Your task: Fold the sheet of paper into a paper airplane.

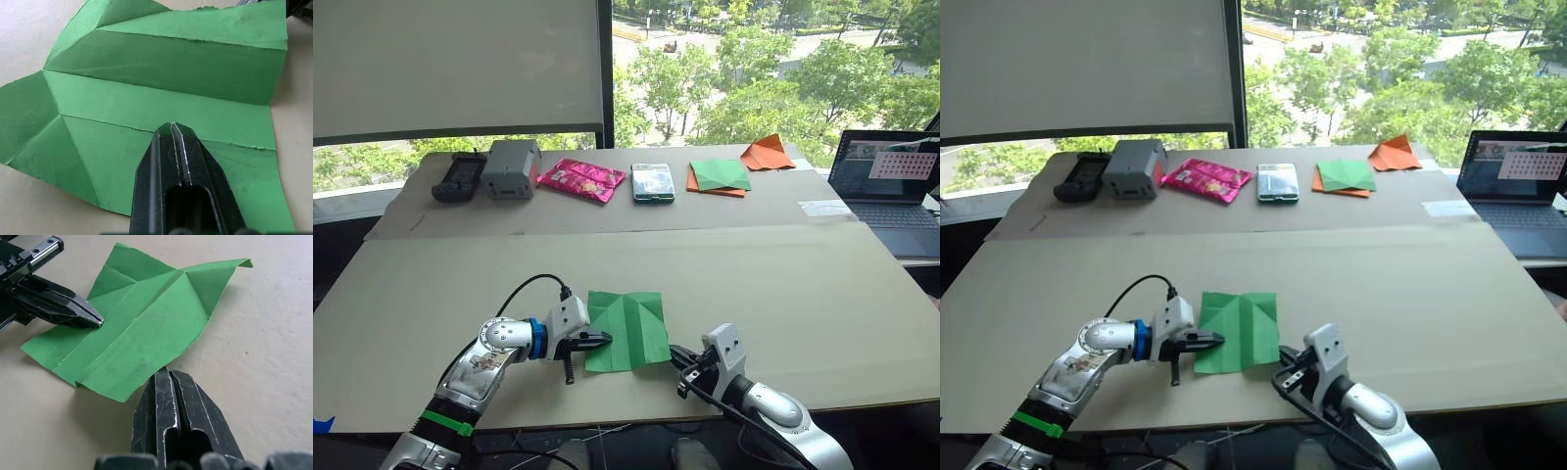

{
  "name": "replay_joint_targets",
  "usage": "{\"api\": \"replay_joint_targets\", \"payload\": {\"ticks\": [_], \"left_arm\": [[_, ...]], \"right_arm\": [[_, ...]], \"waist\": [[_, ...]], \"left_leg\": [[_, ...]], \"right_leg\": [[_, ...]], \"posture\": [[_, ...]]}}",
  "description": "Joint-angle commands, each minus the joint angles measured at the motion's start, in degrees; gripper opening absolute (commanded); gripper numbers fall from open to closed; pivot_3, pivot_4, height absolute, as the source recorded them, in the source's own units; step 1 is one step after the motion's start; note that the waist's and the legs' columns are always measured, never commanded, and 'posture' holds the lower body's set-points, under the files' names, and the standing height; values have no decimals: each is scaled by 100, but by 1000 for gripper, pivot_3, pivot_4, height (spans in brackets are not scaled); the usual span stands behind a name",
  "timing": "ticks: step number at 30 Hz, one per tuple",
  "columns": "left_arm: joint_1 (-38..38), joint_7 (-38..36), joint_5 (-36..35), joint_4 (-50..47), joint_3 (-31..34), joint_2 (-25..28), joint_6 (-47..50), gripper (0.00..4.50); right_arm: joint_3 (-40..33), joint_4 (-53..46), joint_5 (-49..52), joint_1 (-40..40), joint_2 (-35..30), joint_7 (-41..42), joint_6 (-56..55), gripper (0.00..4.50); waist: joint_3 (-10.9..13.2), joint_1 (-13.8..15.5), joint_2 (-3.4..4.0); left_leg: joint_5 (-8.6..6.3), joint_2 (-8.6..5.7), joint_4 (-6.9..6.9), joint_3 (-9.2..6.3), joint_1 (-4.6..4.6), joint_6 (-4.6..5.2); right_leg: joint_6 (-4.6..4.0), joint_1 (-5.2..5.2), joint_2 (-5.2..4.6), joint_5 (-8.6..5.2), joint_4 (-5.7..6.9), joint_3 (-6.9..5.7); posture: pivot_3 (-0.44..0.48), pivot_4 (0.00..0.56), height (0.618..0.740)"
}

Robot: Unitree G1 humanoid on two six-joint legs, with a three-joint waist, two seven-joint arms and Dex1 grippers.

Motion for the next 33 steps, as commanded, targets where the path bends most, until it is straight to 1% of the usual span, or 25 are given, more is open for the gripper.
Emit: {"api": "replay_joint_targets", "payload": {"ticks": [1, 3, 6, 12, 18, 23, 28, 31, 33], "left_arm": [[100, 16, 218, 176, -167, 44, 174, 0], [100, 30, 211, 172, -161, 40, 187, 0], [107, 54, 207, 152, -152, 45, 212, 0], [103, 151, 190, 113, -42, 65, 293, 0], [112, 295, -8, -248, 319, 189, 601, 0], [193, 366, -235, -780, 633, 351, 989, 0], [355, 307, -849, -1373, 1355, 636, 1558, 0], [265, 67, -1781, -1707, 2065, 813, 2094, 0], [168, -19, -2245, -1808, 2347, 859, 2361, 0]], "right_arm": [[205, -22, 72, -391, 253, 47, -113, 82], [305, 108, 3, -590, 333, 87, -109, 82], [452, 302, 19, -959, 415, 210, -46, 82], [927, 849, -236, -1530, 381, 431, 75, 82], [1032, 1179, -265, -1675, 342, 641, 146, 82], [1216, 1634, -577, -1903, 241, 646, 315, 82], [1280, 1802, -675, -2041, 248, 697, 399, 82], [1304, 1893, -700, -2106, 254, 691, 445, 82], [1323, 1947, -721, -2140, 259, 704, 446, 82]], "waist": [[-2, -6, 7], [-9, 0, 19], [-12, 3, 16], [-13, 0, 20], [-11, -17, 17], [-8, -91, 1], [-7, -136, -34], [-3, -145, -42], [-3, -141, -45]], "left_leg": [[0, 0, 0, 0, 0, 0], [0, 0, 0, 0, -4, 0], [1, 0, 0, 0, -6, 1], [1, 0, -2, 0, -5, 2], [2, 0, -2, -1, -7, 3], [2, 0, -3, -1, -5, 3], [2, 0, -8, -2, -3, 3], [2, 1, -14, -4, 3, 3], [1, 1, -14, -4, 2, 2]], "right_leg": [[0, 0, 0, 0, 0, 0], [0, -3, 0, 0, 0, 0], [0, -2, 1, 0, 0, 0], [0, -2, 3, 0, 1, 0], [0, -3, 4, 0, 3, 1], [0, -17, 5, 0, 34, 3], [-2, -43, 6, -1, 79, 3], [-5, -44, 6, -3, 79, 2], [-6, -47, 6, -3, 78, 1]], "posture": [[0, 150, 732], [0, 150, 732], [0, 150, 732], [0, 150, 732], [0, 150, 732], [0, 150, 732], [0, 150, 732], [0, 150, 732], [0, 150, 732]]}}
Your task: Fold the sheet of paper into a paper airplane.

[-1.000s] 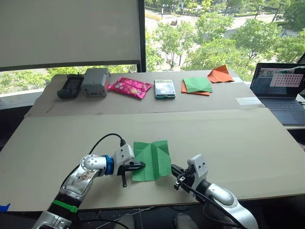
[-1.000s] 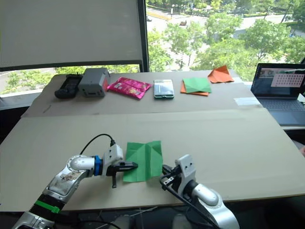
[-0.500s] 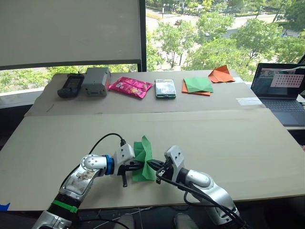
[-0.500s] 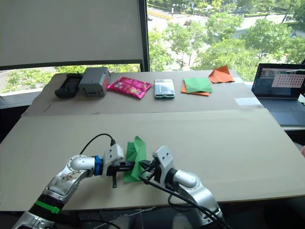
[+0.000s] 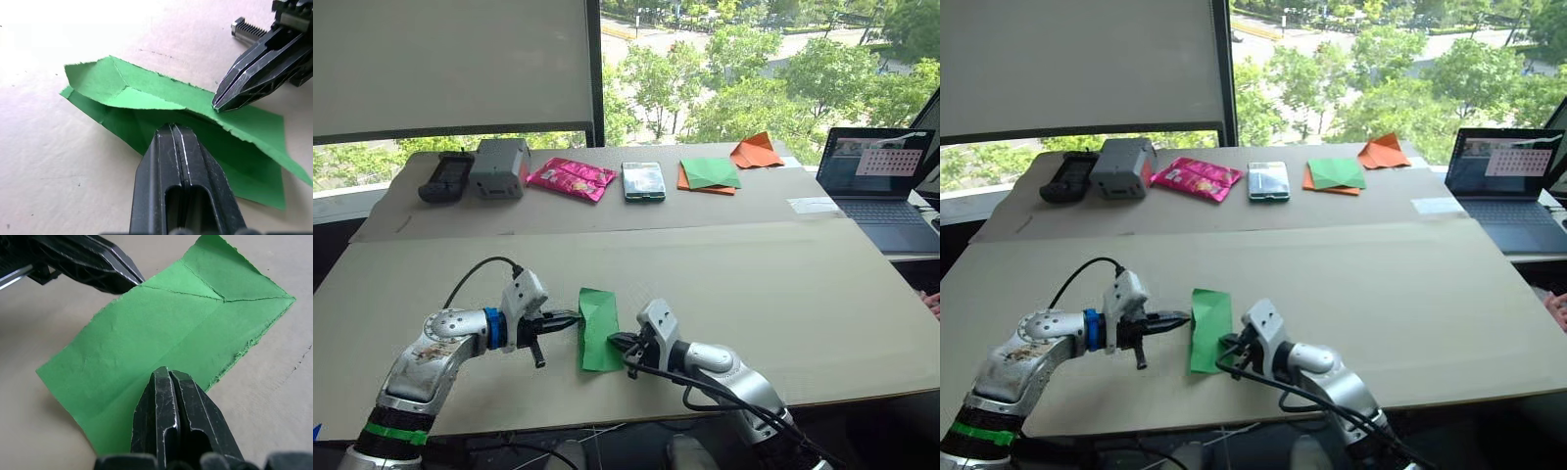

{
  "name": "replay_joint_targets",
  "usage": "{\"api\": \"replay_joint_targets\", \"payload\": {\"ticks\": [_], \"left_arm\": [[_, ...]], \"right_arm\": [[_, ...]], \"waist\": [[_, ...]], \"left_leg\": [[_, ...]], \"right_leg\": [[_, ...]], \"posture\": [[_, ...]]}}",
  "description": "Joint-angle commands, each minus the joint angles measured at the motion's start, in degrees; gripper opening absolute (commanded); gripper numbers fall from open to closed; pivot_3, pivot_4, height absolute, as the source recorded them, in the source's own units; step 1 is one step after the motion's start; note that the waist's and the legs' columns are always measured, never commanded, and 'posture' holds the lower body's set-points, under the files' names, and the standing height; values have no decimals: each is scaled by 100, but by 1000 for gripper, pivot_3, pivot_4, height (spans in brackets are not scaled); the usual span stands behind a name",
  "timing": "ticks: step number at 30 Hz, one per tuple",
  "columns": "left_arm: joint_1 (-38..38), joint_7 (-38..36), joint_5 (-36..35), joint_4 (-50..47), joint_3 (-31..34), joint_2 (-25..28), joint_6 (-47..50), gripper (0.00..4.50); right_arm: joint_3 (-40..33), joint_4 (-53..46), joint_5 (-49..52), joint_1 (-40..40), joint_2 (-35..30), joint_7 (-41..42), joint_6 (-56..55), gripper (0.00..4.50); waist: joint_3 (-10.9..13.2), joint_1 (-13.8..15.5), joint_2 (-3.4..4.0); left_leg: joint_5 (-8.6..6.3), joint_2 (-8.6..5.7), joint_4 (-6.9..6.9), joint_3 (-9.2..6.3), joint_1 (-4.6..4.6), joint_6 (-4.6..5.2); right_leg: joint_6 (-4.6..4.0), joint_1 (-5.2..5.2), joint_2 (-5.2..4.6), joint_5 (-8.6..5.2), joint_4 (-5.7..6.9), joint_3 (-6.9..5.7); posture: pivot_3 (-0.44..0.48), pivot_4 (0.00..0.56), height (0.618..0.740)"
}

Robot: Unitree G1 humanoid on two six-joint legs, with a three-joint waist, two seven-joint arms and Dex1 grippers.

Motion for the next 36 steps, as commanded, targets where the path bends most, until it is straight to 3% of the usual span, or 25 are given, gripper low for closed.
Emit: {"api": "replay_joint_targets", "payload": {"ticks": [1, 3, 11, 17, 24, 36], "left_arm": [[-282, -178, -1051, -371, 651, 77, 562, 0], [-372, -221, -1285, -377, 641, 22, 711, 0], [-345, -1, -114, 467, -599, -443, -217, 0], [-289, 62, 541, 1275, -845, -439, -922, 0], [-180, 52, 851, 1308, -1137, -606, -1241, 0], [-89, 110, 1319, 1417, -1356, -489, -1616, 0]], "right_arm": [[63, 327, -171, -21, 2, -44, 173, 82], [73, 373, -192, -40, 30, -46, 180, 82], [42, 402, -273, -96, 96, -52, 210, 82], [20, 290, -325, -118, 5, -49, 243, 82], [54, 360, -372, -260, -143, 63, 173, 82], [-174, 2074, -584, -1416, -92, 193, -346, 82]], "waist": [[-1, 5, -1], [-3, 4, -5], [-13, -18, -8], [-13, -6, -8], [-10, 22, 1], [-14, 22, 16]], "left_leg": [[0, 0, 0, 0, 0, 0], [0, 0, 1, 0, 1, -1], [1, -1, 1, -1, 6, 1], [1, -1, 1, -2, 6, 2], [0, -2, 1, -1, 1, 0], [1, -3, 2, 0, 2, 2]], "right_leg": [[-1, 1, -1, -1, 0, -1], [-3, 2, -1, -2, -1, -1], [-3, 3, 6, -2, 1, 2], [-3, 2, 8, -1, 2, 5], [-3, 2, 2, -2, 0, 5], [-3, 5, 4, -1, 2, 4]], "posture": [[0, 150, 732], [0, 150, 732], [0, 150, 732], [0, 150, 732], [0, 150, 732], [0, 150, 732]]}}
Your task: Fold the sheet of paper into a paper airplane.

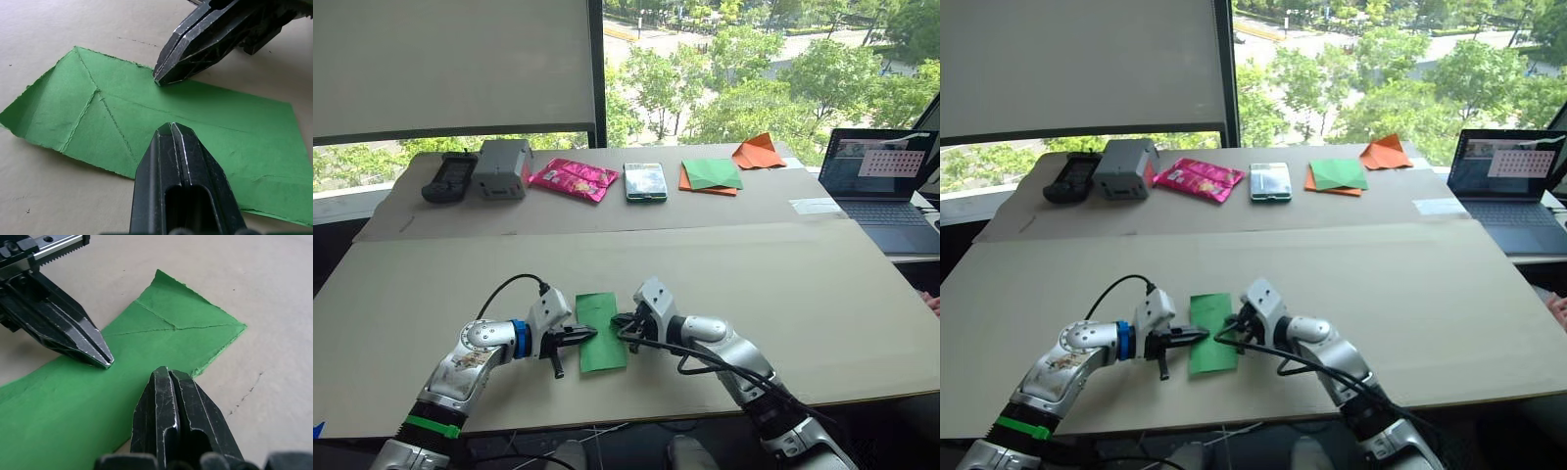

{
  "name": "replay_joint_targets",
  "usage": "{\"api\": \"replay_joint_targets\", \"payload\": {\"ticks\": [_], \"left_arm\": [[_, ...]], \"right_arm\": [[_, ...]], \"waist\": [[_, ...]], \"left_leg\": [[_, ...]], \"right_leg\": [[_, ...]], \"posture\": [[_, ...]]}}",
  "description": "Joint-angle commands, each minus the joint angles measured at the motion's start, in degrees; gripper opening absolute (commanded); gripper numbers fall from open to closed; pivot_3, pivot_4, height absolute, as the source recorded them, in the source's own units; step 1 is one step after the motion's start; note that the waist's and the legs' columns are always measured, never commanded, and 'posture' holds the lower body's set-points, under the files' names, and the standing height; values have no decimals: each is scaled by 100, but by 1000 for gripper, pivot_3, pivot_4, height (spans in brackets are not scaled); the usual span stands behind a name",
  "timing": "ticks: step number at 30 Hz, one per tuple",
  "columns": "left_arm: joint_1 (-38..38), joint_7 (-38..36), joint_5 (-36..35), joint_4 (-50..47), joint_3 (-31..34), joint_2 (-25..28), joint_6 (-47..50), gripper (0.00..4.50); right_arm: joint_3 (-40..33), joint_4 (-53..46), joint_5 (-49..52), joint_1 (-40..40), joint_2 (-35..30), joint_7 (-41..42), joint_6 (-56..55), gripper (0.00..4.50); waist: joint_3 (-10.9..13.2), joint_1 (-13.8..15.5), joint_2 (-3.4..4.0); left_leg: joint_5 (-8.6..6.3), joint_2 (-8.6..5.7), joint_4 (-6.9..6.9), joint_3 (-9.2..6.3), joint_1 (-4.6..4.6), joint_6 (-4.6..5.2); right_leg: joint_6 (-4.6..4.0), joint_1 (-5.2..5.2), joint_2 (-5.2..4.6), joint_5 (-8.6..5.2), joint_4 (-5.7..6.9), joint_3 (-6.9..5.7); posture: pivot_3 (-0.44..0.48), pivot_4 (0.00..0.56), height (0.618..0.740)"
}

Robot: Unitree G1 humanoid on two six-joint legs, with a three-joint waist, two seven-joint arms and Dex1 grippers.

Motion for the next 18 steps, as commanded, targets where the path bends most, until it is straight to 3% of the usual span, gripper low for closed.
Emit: {"api": "replay_joint_targets", "payload": {"ticks": [1, 12, 18], "left_arm": [[107, 43, 307, 15, -112, 132, -125, 0], [295, 49, 501, -113, -130, 266, -255, 0], [321, 98, 560, -93, -110, 268, -292, 0]], "right_arm": [[-121, 828, -281, -226, -3, -44, -147, 82], [-173, 2214, -486, -1047, 565, -17, -643, 82], [-223, 2496, -607, -1174, 684, 45, -827, 82]], "waist": [[-3, -8, 4], [-24, -62, 30], [-28, -87, 36]], "left_leg": [[0, 0, 0, 0, 2, 0], [1, 2, -2, -1, 16, 1], [2, 2, -2, -1, 17, 3]], "right_leg": [[0, 1, 1, 0, 0, 0], [0, 3, 7, 0, 12, 4], [0, 4, 10, 0, 14, 7]], "posture": [[0, 150, 732], [0, 150, 732], [0, 150, 732]]}}
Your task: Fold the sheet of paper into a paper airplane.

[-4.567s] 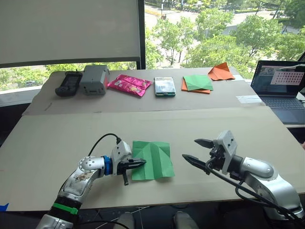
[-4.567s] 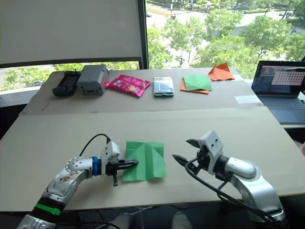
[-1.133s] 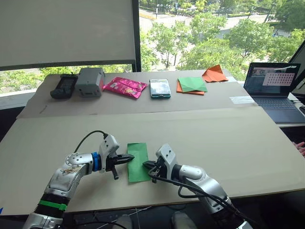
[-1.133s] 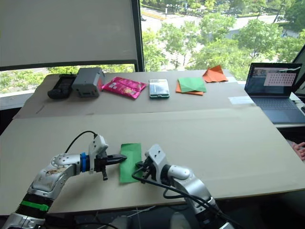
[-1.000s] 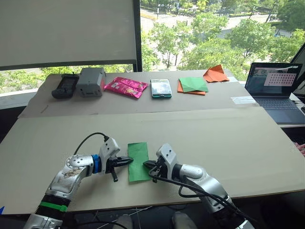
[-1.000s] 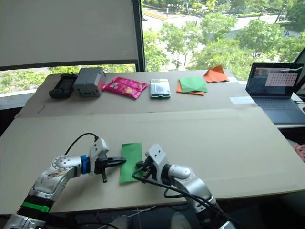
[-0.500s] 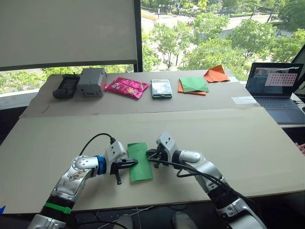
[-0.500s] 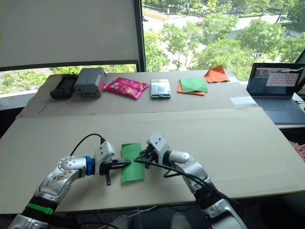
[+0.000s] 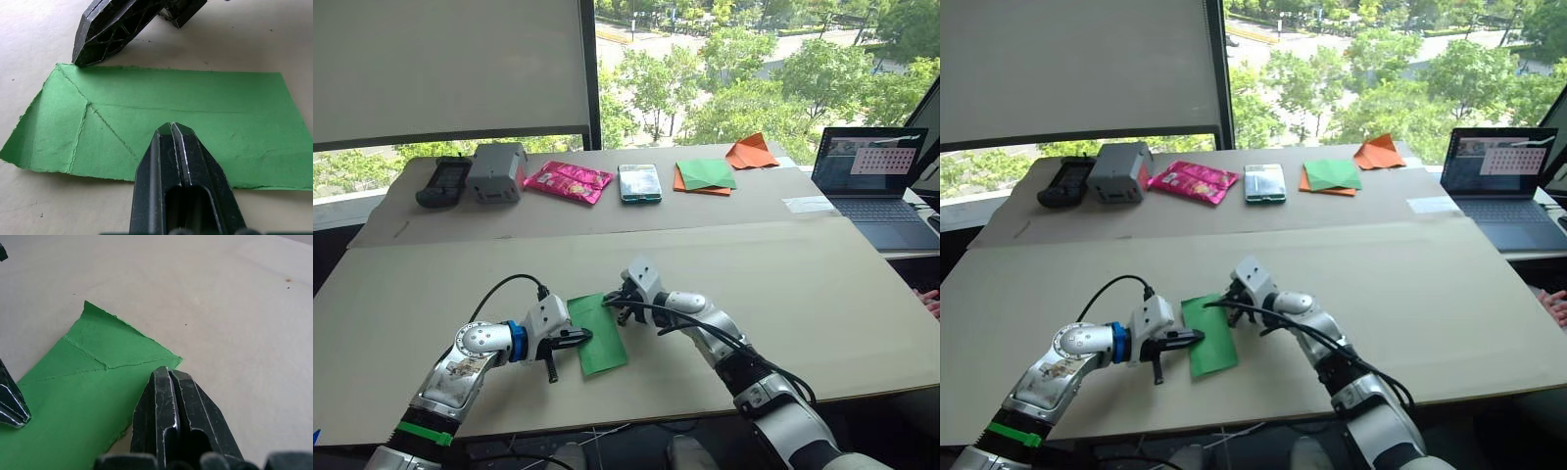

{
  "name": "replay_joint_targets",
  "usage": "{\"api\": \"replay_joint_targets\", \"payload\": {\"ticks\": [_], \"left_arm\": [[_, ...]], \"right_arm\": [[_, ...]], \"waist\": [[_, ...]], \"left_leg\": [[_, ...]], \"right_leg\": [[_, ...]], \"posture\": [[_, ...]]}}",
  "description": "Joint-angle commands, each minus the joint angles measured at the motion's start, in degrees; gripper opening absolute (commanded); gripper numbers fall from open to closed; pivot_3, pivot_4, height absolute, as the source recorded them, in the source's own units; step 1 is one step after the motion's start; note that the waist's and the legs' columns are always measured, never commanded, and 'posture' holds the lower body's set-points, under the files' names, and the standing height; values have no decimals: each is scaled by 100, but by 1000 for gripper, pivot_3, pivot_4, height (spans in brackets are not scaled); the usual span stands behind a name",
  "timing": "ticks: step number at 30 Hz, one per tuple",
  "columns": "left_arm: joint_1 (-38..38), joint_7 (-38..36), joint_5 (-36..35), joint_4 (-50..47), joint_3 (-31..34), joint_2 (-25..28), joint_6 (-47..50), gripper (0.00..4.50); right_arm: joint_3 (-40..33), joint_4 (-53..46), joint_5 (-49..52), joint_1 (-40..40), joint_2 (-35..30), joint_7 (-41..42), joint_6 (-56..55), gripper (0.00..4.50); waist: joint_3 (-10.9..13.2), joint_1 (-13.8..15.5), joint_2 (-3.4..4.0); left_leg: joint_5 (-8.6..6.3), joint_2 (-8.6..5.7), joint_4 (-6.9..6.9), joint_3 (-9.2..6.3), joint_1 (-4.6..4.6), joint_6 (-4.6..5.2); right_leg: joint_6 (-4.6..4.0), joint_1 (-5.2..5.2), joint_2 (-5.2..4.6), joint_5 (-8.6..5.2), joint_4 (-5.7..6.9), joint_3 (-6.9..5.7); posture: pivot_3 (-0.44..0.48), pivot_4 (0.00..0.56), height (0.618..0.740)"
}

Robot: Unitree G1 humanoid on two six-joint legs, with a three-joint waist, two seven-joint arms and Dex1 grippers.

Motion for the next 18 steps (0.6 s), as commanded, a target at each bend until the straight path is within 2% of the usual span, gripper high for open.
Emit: {"api": "replay_joint_targets", "payload": {"ticks": [1, 8, 18], "left_arm": [[104, 37, 210, 138, -94, 91, 54, 0], [39, 13, 233, 220, -106, 96, 37, 0], [-24, 59, 302, 334, -112, 96, -23, 0]], "right_arm": [[-18, 304, -265, 18, 4, -87, -35, 82], [-204, 22, -290, -62, 130, -122, -97, 82], [7, -61, -656, 16, 171, -75, -184, 82]], "waist": [[-1, -16, 2], [-1, -39, 10], [0, -51, 10]], "left_leg": [[0, 0, 0, 0, 0, 0], [0, 0, 0, 0, -6, 0], [0, 0, 0, -1, -7, 0]], "right_leg": [[0, 0, 0, 0, 0, 0], [0, -1, 0, 0, 2, 0], [0, -1, 0, 0, 2, 0]], "posture": [[0, 150, 732], [0, 150, 732], [0, 150, 732]]}}
